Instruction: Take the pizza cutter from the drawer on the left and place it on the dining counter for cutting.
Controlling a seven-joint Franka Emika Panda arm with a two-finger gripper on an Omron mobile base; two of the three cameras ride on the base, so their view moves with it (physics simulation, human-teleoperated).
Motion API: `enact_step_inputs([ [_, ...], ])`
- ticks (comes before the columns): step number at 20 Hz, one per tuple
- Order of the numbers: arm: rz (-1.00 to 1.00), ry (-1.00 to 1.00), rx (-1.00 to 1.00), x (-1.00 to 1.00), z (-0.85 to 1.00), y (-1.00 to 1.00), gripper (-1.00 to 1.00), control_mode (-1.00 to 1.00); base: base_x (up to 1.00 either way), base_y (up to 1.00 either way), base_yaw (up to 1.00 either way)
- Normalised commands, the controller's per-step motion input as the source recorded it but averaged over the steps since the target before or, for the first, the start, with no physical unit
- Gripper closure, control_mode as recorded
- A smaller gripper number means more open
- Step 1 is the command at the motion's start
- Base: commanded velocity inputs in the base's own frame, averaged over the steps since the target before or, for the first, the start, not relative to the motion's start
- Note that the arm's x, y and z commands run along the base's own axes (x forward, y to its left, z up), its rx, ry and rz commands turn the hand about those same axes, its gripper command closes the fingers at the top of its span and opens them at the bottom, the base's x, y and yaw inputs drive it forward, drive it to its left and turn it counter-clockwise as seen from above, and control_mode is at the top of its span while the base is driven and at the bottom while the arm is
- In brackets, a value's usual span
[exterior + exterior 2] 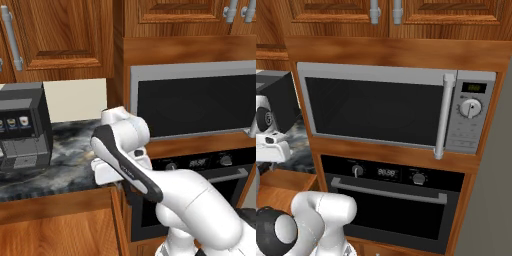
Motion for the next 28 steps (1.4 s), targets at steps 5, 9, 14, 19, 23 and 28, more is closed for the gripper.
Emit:
enact_step_inputs([
  [5, -0.02, 0.0, 0.0, -0.2, 0.23, -1.0, 1.0, -1.0, 0.0, 0.0, 0.0],
  [9, 0.0, 0.0, 0.0, -0.14, 0.19, -1.0, 1.0, -1.0, 0.0, 0.0, 0.0],
  [14, 0.0, 0.0, 0.0, -0.02, 0.15, -0.98, 1.0, -1.0, 0.0, 0.0, 0.0],
  [19, 0.0, 0.0, 0.0, 0.0, 0.14, -0.9, 1.0, -1.0, 0.0, 0.0, 0.0],
  [23, 0.01, 0.0, 0.0, 0.04, 0.07, -0.46, 1.0, -1.0, 0.0, 0.0, 0.0],
  [28, 0.0, 0.0, 0.0, 0.03, 0.0, 0.0, 1.0, -1.0, 0.0, 0.0, 0.0],
])
